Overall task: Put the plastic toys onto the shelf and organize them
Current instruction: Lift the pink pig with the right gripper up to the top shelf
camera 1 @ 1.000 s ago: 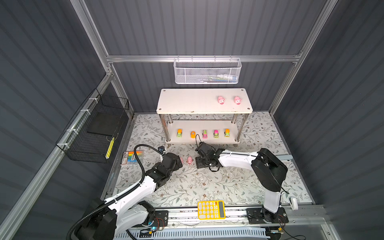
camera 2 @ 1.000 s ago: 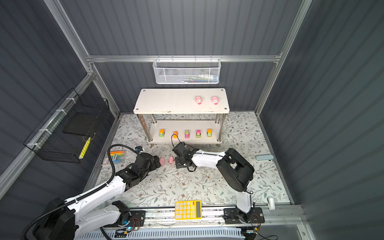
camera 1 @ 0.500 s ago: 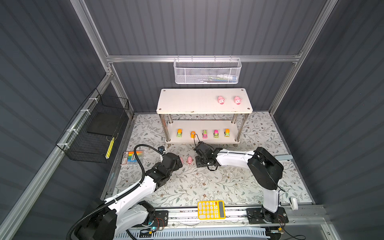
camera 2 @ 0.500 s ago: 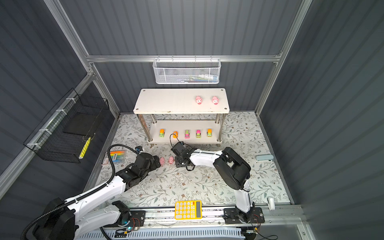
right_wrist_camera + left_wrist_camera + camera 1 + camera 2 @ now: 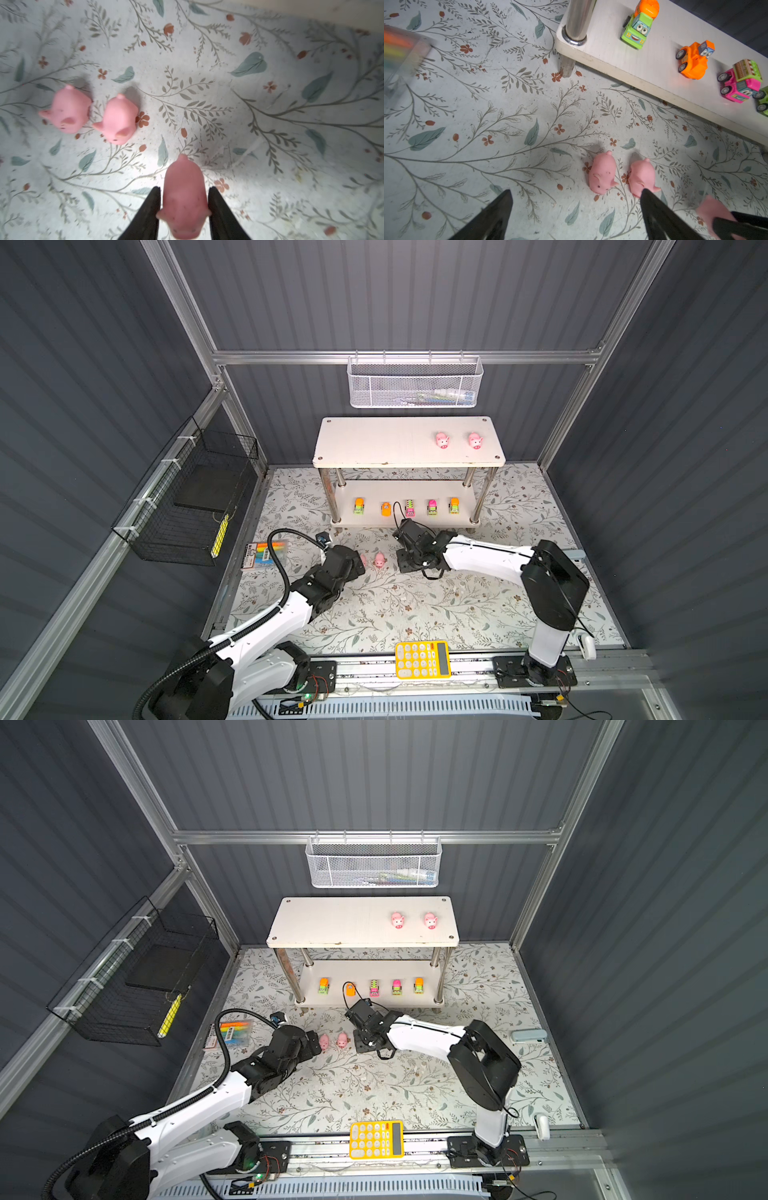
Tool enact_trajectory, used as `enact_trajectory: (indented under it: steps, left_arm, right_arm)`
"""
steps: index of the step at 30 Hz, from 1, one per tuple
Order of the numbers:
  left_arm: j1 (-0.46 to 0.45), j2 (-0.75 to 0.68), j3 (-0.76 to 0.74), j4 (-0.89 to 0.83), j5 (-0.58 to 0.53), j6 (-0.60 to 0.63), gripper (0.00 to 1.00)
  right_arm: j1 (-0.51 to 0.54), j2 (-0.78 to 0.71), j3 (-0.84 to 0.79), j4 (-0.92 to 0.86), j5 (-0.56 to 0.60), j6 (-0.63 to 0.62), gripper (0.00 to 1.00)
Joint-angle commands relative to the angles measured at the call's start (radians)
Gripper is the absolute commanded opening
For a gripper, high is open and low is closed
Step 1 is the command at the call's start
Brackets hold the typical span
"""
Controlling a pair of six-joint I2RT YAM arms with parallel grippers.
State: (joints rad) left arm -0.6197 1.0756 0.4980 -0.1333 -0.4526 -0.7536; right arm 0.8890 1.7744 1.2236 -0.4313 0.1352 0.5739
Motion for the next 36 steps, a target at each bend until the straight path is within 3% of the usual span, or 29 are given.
enact_trajectory:
  steps: [1, 10, 20, 27, 36]
  left_arm:
    - [0.006, 0.004, -0.009, 0.015, 0.004, -0.013, 0.96]
    - [0.006, 0.018, -0.009, 0.035, 0.014, -0.013, 0.96]
    - [0.007, 0.026, -0.008, 0.038, 0.009, -0.008, 0.96]
    - [0.008, 0.034, -0.002, 0.040, 0.012, -0.005, 0.96]
    - [0.008, 0.030, -0.012, 0.046, 0.012, -0.006, 0.96]
  right_arm:
    - [0.001, -0.083, 0.002, -0.108, 0.016, -0.042, 0.38]
    - [-0.001, -0.260, 0.075, -0.275, -0.017, -0.105, 0.35]
    - [0.000, -0.359, 0.292, -0.504, -0.004, -0.147, 0.35]
    - [0.001, -0.340, 0.484, -0.604, 0.032, -0.186, 0.34]
    - [-0.008, -0.228, 0.844, -0.664, 0.140, -0.266, 0.34]
